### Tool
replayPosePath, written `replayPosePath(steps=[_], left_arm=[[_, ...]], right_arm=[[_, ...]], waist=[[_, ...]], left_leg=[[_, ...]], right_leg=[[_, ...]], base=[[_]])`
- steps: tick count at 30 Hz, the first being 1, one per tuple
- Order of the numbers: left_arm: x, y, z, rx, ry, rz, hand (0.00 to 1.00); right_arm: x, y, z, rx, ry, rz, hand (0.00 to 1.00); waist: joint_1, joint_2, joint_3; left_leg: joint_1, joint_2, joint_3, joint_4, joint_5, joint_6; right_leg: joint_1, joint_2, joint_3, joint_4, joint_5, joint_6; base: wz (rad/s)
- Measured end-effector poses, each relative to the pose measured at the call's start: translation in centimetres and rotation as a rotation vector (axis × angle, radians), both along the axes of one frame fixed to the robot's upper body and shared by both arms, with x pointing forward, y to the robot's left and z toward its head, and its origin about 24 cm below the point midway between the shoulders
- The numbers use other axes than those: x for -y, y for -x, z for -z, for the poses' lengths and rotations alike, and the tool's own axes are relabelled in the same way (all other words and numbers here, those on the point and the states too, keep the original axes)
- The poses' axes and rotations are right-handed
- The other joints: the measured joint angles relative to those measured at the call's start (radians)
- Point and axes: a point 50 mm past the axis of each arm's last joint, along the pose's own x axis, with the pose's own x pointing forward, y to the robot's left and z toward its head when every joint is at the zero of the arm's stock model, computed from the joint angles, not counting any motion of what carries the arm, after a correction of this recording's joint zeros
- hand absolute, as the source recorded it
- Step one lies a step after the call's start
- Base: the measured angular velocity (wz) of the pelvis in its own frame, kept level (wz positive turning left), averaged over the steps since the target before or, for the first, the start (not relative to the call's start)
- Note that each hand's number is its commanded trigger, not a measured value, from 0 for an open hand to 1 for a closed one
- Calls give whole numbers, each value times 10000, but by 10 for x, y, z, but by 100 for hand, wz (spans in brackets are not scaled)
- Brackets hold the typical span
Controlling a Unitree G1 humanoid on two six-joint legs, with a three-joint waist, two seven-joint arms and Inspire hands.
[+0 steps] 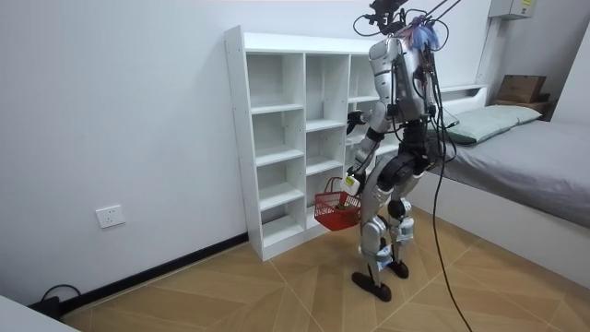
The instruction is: Collect fruits from the closet
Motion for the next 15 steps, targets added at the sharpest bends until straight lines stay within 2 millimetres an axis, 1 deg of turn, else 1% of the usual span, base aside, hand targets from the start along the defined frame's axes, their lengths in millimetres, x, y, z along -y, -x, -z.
replayPosePath(steps=[5,10,11,13,15], left_arm=[[3,-4,-4,249,42,183,100],[3,-7,-8,492,57,296,100],[3,-8,-9,552,45,319,100],[2,-9,-13,762,83,360,100],[1,-10,-15,874,166,432,100]], right_arm=[[6,-1,-2,36,-205,173,0],[8,-2,-4,24,-179,185,0],[9,-2,-4,9,-182,202,0],[16,-1,-5,-10,-185,318,0],[23,-1,-7,-9,-130,388,0]], waist=[[114,15,9],[137,26,15],[123,34,21],[142,41,24],[199,55,24]], left_leg=[[-363,-18,-47,268,-1,-6],[-755,-8,-47,482,-1,-6],[-849,-13,-54,556,-4,-5],[-1023,-31,-132,685,-13,-10],[-1314,-34,-279,964,-65,-41]], right_leg=[[-334,-94,-77,335,-110,-72],[-675,-160,-159,562,-169,-119],[-720,-239,-270,661,-228,-154],[-844,-290,-347,838,-310,-159],[-1026,-346,-500,1063,-417,-214]], base=[[7],[8],[19],[25],[22]])
